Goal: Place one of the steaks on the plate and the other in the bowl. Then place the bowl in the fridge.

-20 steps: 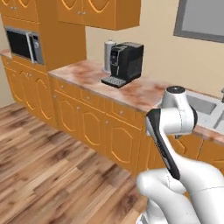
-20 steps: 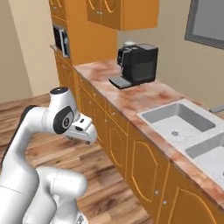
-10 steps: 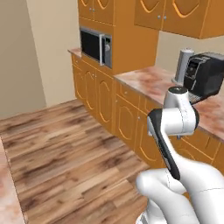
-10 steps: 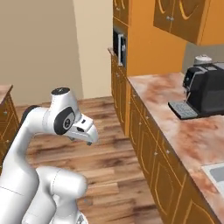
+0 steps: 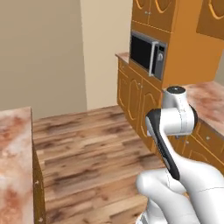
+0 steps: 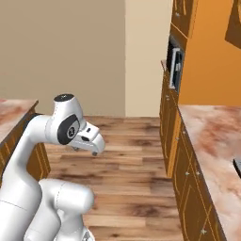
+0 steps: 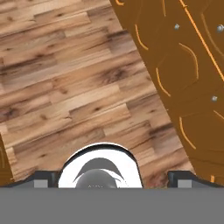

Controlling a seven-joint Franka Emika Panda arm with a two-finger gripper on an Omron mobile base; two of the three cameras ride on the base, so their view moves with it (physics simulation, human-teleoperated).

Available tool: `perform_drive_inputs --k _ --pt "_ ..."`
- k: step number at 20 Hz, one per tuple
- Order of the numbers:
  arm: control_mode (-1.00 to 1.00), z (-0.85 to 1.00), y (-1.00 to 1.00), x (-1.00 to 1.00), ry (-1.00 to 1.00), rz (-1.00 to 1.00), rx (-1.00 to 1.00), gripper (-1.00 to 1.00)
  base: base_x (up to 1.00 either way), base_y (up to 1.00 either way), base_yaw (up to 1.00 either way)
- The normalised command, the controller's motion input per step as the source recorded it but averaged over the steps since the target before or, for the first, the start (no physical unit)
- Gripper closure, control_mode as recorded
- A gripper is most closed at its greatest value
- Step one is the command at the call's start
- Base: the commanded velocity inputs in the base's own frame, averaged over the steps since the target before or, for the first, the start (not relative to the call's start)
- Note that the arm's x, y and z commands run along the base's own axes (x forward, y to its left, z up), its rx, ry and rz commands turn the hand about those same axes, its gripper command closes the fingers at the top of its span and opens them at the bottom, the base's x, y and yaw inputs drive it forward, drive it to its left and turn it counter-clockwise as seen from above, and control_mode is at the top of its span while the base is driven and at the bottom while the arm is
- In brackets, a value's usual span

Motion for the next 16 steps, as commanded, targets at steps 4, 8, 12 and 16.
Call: perform_drive_inputs --k 4,8,12,16 --pt "1.0 0.0 0.0 0.0 0.0 0.0 0.0 -1.0 1.0 -0.12 0.31" --pt "1.0 0.0 0.0 0.0 0.0 0.0 0.0 -1.0 1.0 -0.24 0.4" --pt "1.0 0.0 0.0 0.0 0.0 0.0 0.0 -1.0 1.0 -0.3 0.33" --pt "1.0 0.0 0.0 0.0 0.0 0.0 0.0 -1.0 1.0 -0.47 0.28"
